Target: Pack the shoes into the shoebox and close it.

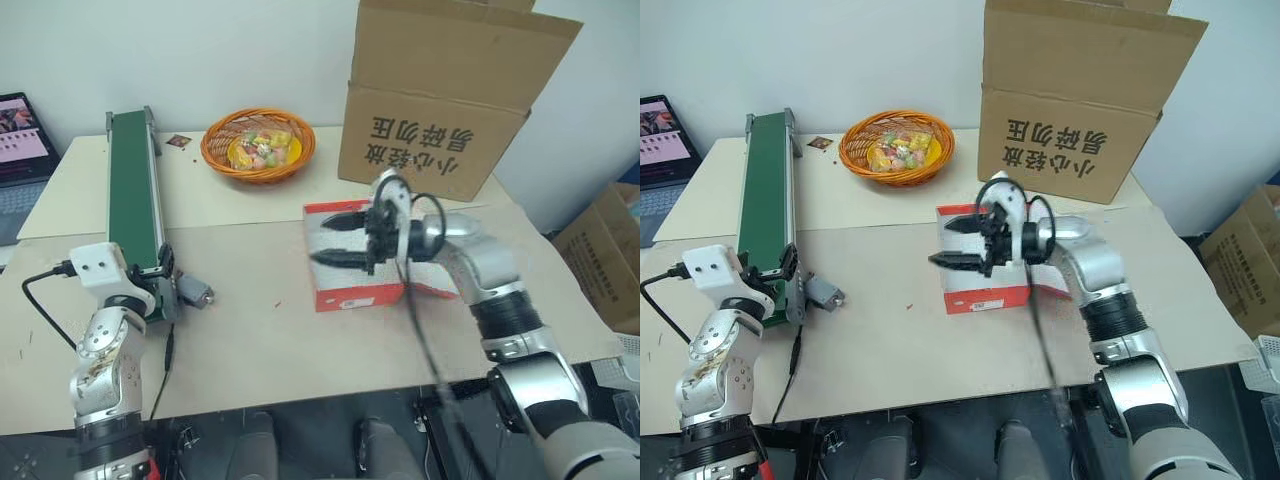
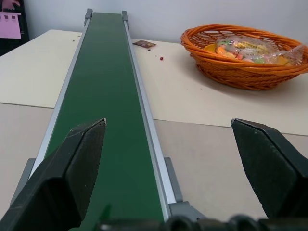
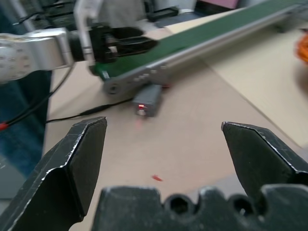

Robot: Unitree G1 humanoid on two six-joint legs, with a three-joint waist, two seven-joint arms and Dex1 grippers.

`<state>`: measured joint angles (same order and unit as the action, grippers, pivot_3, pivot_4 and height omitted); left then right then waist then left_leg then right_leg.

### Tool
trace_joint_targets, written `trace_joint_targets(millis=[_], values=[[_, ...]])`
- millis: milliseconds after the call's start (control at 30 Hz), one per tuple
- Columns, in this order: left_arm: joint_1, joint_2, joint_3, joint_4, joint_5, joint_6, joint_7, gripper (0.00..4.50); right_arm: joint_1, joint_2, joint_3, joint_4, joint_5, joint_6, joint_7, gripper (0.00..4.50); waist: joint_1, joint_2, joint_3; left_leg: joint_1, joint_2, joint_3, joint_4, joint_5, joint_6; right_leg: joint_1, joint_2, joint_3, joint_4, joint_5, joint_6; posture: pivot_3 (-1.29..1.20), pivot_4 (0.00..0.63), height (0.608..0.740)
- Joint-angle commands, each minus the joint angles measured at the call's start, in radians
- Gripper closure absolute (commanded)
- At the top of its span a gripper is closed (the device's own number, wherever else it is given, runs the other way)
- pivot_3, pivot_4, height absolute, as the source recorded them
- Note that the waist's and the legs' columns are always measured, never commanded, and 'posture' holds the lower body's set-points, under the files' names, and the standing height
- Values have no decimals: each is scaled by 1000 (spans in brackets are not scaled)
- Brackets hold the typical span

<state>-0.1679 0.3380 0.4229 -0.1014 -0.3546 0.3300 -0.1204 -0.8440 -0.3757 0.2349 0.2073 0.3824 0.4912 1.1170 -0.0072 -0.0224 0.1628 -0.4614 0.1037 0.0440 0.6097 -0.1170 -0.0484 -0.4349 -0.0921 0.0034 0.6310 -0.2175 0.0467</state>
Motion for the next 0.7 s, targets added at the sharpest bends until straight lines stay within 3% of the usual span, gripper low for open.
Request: trace_joint_targets(millis=[33,200,400,700], values=[[-6,2,-1,-40,2,-19,0,37,-58,39,22,-39,-55,-36,-52,0,-2,0,0,0,0,0,0,0,0,-1,0,0,0,1,-1,0,150,720],[38,3,18,-76,0,-13,11,37,-54,116,14,-70,-126,21,-239,0,-3,0,0,0,0,1,-2,0,0,-2,0,1,1,1,-1,0,150,720],[82,-10,26,-119,-10,-6,25,37,-2,152,15,-118,-163,100,-351,0,0,0,0,-1,0,3,-2,0,-1,-3,0,1,0,3,-4,0,150,720],[93,-17,14,-138,-4,1,26,37,19,189,0,-192,-137,165,-390,0,-5,0,0,-1,1,4,-2,0,-1,-4,0,2,0,1,-2,0,150,720]])
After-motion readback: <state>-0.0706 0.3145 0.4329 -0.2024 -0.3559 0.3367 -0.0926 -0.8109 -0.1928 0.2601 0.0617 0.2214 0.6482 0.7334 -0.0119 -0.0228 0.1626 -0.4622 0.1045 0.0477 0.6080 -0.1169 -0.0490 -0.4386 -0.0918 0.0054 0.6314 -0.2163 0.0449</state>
